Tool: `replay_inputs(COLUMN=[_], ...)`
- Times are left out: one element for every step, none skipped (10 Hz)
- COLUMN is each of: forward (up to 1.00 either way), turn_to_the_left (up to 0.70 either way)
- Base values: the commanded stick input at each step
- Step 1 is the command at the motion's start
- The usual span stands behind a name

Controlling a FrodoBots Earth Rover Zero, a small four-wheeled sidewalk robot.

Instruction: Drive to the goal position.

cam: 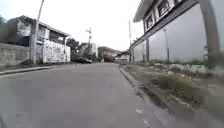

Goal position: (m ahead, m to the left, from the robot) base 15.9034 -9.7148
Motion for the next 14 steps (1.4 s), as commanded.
replay_inputs(forward=[1.0, 1.0, 1.0, 1.0, 1.0, 1.0, 1.0, 1.0, 1.0, 1.0, 1.0, 1.0, 1.0, 1.0], turn_to_the_left=[0.0, 0.0, 0.0, 0.0, 0.0, 0.0, 0.01, -0.21, -0.33, -0.4, 0.0, 0.04, 0.04, 0.0])
